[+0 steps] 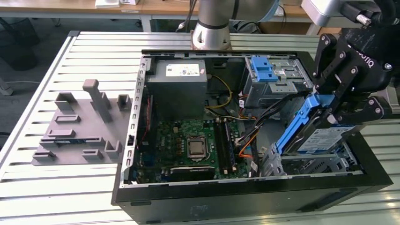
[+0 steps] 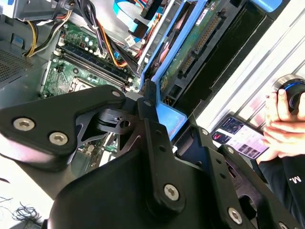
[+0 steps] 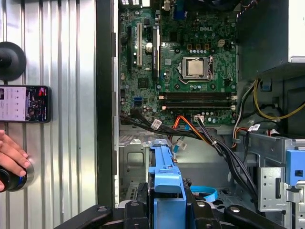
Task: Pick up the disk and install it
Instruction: 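Insert the disk into the insertion slot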
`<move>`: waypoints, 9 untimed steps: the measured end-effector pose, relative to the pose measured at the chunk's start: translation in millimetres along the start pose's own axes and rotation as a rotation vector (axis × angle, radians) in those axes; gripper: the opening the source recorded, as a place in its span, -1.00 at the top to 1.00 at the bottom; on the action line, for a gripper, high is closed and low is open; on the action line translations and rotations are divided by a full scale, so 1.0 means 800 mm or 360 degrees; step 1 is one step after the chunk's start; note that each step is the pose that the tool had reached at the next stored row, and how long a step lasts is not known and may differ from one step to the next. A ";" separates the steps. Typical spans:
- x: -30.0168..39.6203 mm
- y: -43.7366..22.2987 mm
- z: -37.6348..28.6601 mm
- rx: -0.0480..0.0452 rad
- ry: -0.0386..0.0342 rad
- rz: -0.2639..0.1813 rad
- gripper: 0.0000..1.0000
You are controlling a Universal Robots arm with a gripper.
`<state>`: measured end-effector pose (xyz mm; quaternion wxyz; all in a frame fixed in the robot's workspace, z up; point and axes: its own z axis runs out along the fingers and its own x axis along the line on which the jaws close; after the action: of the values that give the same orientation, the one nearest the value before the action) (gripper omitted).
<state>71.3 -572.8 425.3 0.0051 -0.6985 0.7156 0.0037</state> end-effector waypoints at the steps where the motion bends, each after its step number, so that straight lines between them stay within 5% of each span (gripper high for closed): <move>1: 0.0000 0.0000 0.0005 0.0000 0.0000 0.0000 0.27; 9: 0.0000 0.0000 0.0053 0.0000 0.0000 0.0000 0.27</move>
<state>71.4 -572.8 421.0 0.0051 -0.6985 0.7156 0.0037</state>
